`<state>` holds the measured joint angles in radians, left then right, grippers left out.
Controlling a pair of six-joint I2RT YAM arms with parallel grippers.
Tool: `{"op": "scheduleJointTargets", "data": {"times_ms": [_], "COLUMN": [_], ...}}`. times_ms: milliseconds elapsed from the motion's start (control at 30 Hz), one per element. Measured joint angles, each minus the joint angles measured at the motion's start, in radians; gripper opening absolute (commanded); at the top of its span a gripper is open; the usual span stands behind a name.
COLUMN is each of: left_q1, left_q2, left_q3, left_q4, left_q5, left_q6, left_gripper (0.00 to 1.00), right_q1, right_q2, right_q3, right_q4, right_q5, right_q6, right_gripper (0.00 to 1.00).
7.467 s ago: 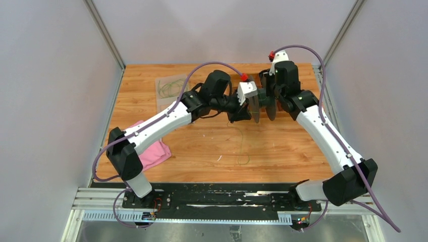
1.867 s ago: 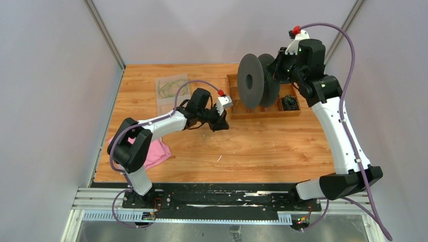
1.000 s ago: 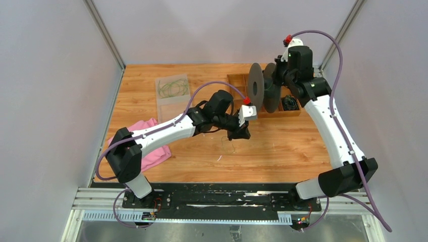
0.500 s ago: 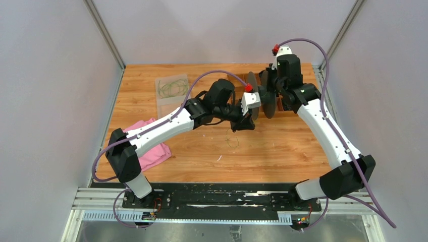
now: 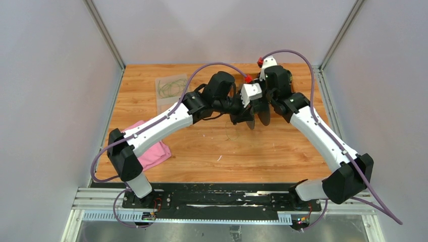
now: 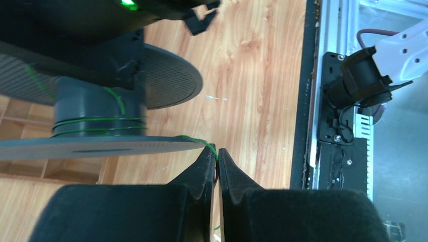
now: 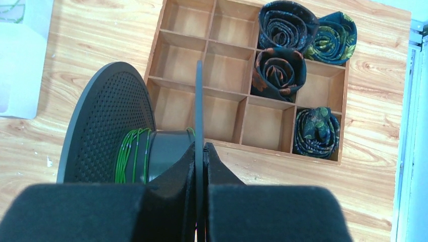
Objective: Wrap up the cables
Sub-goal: Wrap the cable around the cable reel.
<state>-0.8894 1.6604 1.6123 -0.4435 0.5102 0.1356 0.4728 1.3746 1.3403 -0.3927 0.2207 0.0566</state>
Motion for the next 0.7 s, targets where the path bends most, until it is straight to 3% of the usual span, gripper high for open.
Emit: {"op": "scheduleJointTargets", "data": {"times_ms": [700], "left_q1": [0.135], "left_q2": [0.018], "left_q3": [0.026], "left_q4": [0.002], "left_q5": [0.01], "left_q6": [-0.08], "left_gripper": [0.07], "right_q1": [0.008], "right_q2": [-0.078], "right_q3": [-0.173], "right_q4": [0.108], "right_q5": [-0.145], "right_q6": [-0.09], "right_gripper": [0.01]}}
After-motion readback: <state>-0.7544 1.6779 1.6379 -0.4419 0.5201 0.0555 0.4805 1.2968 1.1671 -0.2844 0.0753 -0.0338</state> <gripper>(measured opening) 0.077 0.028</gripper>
